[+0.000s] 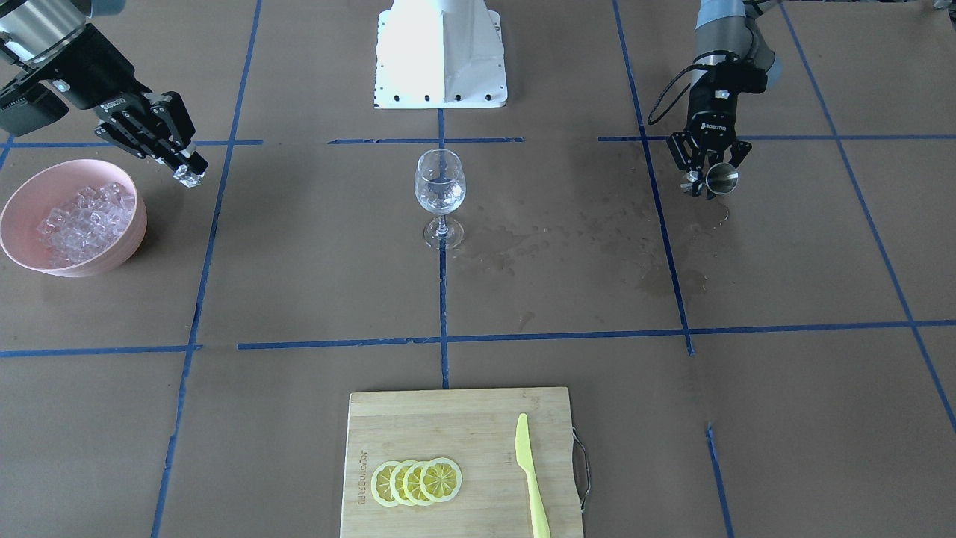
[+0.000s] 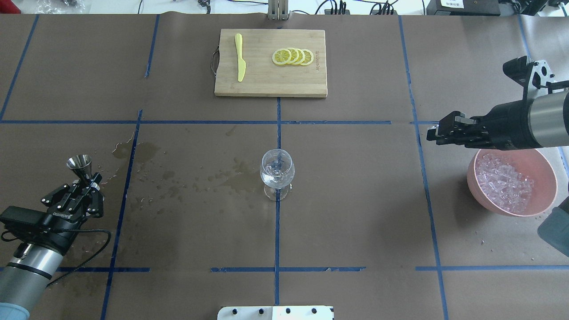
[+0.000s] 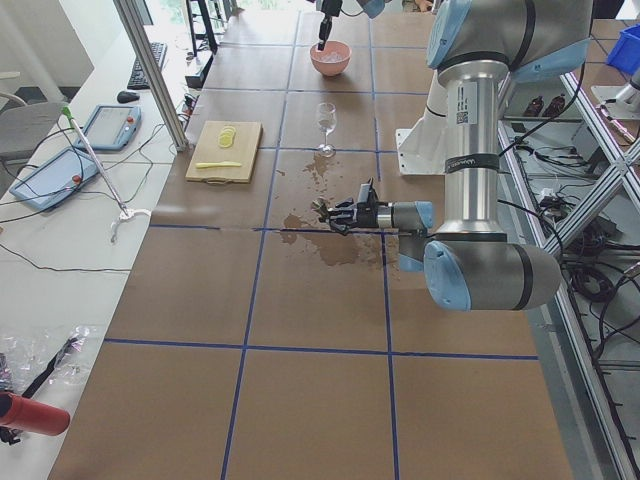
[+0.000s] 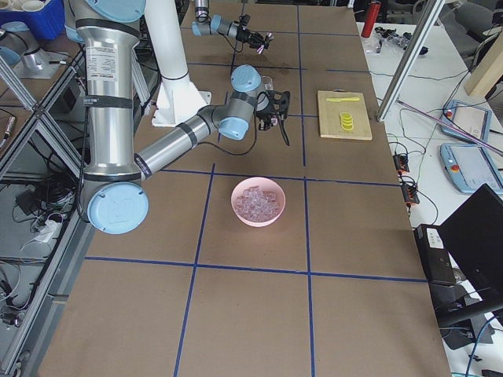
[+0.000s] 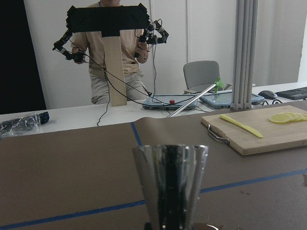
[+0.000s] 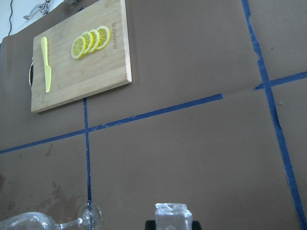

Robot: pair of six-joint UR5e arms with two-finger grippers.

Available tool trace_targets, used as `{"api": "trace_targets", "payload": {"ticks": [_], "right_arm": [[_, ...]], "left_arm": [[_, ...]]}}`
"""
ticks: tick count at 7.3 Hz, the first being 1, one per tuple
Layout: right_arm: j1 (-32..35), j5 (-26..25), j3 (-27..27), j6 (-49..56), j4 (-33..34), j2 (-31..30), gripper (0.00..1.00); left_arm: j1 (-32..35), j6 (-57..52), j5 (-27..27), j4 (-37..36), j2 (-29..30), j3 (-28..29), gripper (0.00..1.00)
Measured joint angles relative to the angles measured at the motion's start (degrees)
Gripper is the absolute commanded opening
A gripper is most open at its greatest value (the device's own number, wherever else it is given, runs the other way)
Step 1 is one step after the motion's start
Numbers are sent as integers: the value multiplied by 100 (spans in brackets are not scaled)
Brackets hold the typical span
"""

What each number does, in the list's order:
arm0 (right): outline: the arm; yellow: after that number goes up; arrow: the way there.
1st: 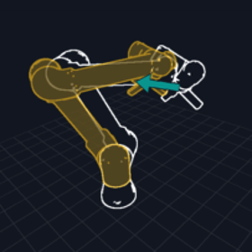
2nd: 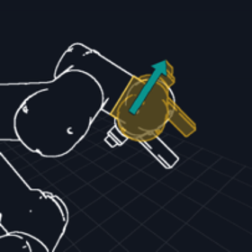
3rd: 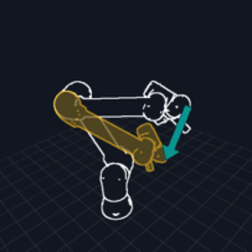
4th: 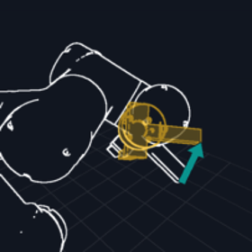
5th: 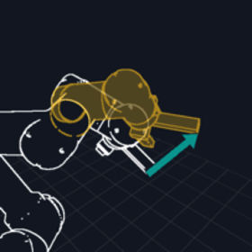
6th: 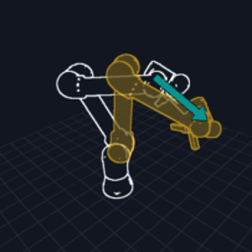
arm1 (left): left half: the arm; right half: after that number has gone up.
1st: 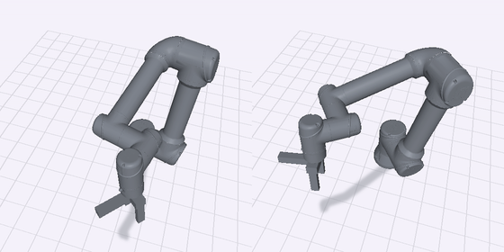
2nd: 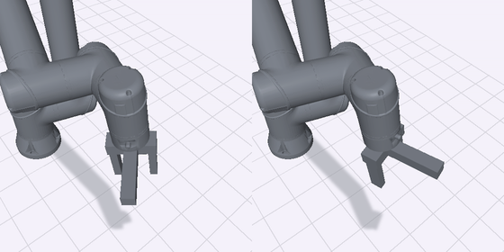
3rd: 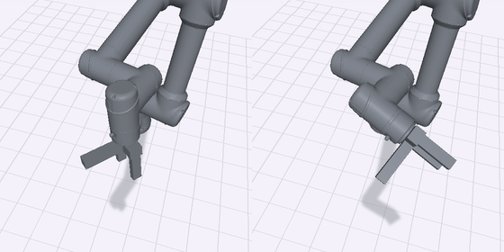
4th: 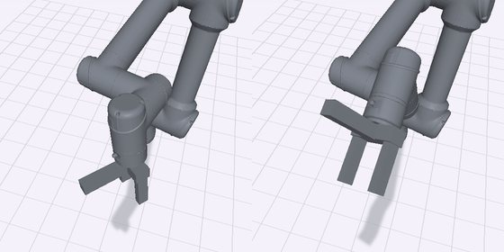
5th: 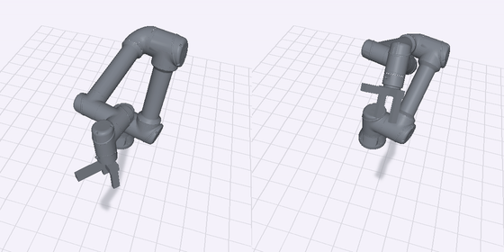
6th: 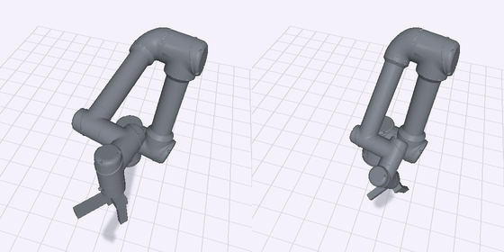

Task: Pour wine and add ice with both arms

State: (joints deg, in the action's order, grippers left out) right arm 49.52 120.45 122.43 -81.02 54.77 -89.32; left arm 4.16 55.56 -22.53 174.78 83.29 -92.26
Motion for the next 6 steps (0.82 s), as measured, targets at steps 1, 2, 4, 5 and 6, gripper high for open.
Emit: {"api": "trace_targets", "payload": {"ticks": [1, 2, 4, 5, 6], "right_arm": [[-40, 3, 4, -192, 1, 153, 0], [-89, 2, 7, -398, 5, 310, 0], [-163, -9, 9, -621, 7, 503, 0], [-194, -16, 9, -648, 8, 541, 0], [-233, -29, 9, -659, 8, 566, 0]], "left_arm": [[-6, 108, 102, -3, 282, 286, 0], [-5, 147, 152, -4, 439, 459, 0], [23, 135, 174, -5, 514, 550, 0], [44, 109, 172, -10, 507, 556, 0], [64, 93, 169, -17, 493, 558, 7]]}}
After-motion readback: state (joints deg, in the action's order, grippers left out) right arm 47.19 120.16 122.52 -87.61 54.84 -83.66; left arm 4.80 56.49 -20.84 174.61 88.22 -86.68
